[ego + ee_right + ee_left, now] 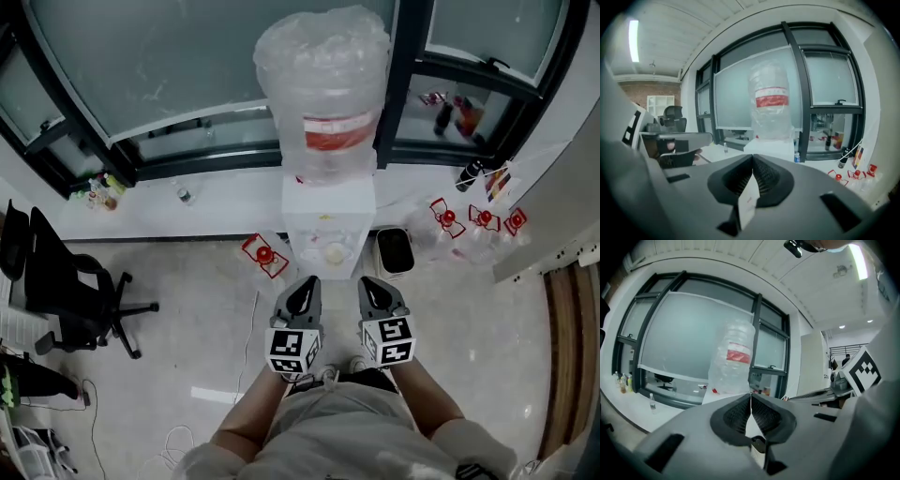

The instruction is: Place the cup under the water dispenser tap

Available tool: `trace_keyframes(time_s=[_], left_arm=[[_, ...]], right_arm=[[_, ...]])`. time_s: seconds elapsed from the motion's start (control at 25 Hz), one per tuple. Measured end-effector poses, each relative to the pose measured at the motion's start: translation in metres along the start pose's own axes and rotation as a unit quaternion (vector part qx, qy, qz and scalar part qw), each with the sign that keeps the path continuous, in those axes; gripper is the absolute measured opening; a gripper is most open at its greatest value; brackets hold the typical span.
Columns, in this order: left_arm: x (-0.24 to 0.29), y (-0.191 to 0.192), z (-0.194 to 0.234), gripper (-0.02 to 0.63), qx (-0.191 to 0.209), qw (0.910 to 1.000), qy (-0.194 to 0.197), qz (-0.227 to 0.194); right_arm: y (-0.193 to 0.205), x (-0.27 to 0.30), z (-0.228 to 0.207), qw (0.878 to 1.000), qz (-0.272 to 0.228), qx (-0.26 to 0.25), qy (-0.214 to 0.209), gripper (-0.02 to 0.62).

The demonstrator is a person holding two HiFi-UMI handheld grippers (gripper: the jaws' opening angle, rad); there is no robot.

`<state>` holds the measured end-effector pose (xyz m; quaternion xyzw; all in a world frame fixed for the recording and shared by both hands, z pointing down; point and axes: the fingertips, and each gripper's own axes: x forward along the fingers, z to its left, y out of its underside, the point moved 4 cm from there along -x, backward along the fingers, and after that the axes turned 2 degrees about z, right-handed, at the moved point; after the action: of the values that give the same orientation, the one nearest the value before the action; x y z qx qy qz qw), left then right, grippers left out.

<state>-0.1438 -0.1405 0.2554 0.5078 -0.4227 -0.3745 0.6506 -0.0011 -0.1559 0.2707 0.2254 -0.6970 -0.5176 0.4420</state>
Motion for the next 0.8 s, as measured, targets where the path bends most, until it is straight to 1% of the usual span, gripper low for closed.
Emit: trace_keyframes(time_s=[0.12, 0.2, 0.32, 0.4, 0.48, 0.6, 0.8], left_arm=[[-0.004, -0.041, 0.005, 0.020, -0.007, 0.9990, 0.009, -0.043], [-0.008, -0.066, 0.005, 0.020, -0.013, 0.9970, 0.021, -0.073], [-0.015, -0.097, 0.001, 0.020, -0.003, 0.9947, 0.027, -0.099], [-0.018, -0.114, -0.002, 0.020, 0.014, 0.9943, 0.026, -0.102], [-0.020, -0.126, -0.003, 0.020, 0.023, 0.9941, 0.020, -0.104], [-0.023, -0.135, -0.004, 0.020, 0.025, 0.9941, 0.011, -0.105], [-0.026, -0.138, -0.006, 0.020, 0.032, 0.9946, 0.000, -0.098]], right_arm=[[-0.036, -0.009, -0.001, 0.999, -0.038, 0.011, 0.000, 0.026], [-0.053, -0.017, -0.001, 0.998, -0.059, 0.008, 0.006, 0.025], [-0.070, -0.029, -0.004, 0.996, -0.088, -0.001, 0.033, 0.025], [-0.081, -0.034, -0.007, 0.993, -0.106, -0.005, 0.048, 0.025], [-0.091, -0.037, -0.009, 0.992, -0.118, -0.016, 0.052, 0.025], [-0.100, -0.040, -0.006, 0.991, -0.124, -0.031, 0.042, 0.025], [-0.106, -0.042, 0.002, 0.990, -0.128, -0.054, 0.025, 0.025]])
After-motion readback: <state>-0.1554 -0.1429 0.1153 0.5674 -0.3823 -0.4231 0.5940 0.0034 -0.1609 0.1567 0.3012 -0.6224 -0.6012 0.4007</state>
